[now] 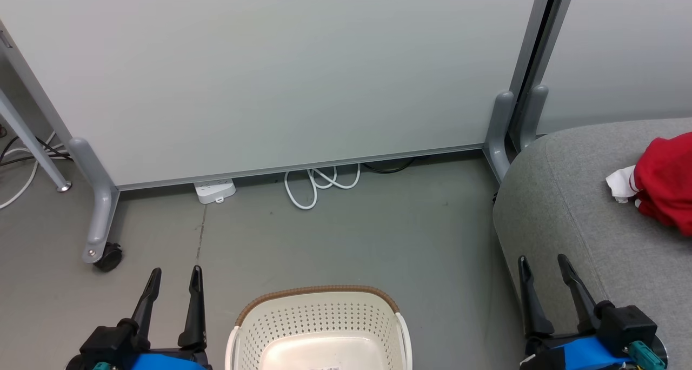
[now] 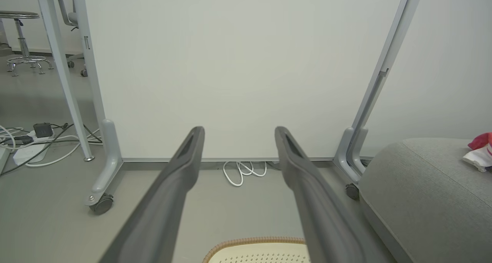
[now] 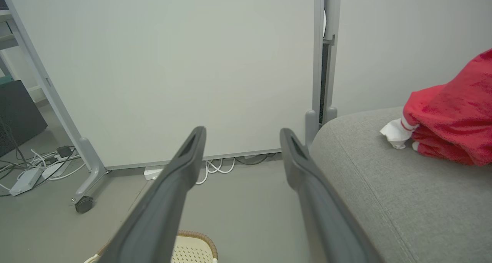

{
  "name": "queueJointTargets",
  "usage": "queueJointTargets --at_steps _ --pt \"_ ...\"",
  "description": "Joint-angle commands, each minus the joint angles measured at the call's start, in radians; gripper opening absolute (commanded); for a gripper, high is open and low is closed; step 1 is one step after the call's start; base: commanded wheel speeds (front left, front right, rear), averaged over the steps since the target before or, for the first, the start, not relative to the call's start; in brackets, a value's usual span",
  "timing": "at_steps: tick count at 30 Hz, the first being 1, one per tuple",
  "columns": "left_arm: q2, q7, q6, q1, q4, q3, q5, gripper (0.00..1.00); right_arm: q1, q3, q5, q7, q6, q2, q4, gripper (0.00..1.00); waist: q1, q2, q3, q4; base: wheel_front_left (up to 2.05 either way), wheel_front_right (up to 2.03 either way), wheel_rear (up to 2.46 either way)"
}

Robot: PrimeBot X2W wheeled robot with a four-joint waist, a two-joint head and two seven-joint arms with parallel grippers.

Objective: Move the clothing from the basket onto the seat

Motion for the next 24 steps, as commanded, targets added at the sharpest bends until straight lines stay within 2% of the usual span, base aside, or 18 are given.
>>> queueJointTargets --at_steps 1,4,5,10,24 --pt "0.002 -0.003 -0.006 0.012 0.003 0.005 0.004 1.00 0.009 0.002 0.002 -0.001 -0.001 0.005 0.002 1.00 0.0001 0.0000 0.000 0.000 0.00 0.00 0.00" --pt "0.000 -0.003 -0.008 0.010 0.008 0.008 0.014 1.00 0.006 0.003 0.002 -0.001 -0.001 0.005 0.004 1.00 0.0001 0.0000 0.000 0.001 0.00 0.00 0.00" --pt "-0.002 0.000 -0.007 0.001 0.007 0.004 0.016 0.00 0.000 0.001 0.000 0.000 0.000 0.001 0.002 0.00 0.0001 0.0000 0.000 0.001 0.00 0.00 0.00" --pt "-0.010 0.012 -0.007 0.013 0.048 0.007 0.004 0.00 0.007 -0.002 0.015 0.007 0.000 0.001 0.041 0.00 0.0002 0.0000 0.000 0.001 0.00 0.00 0.00" --pt "-0.008 0.081 -0.010 -0.003 0.037 0.032 -0.257 0.00 -0.015 -0.023 0.291 0.077 0.000 0.003 0.034 0.00 0.0002 0.0000 0.002 0.000 0.00 0.00 0.00"
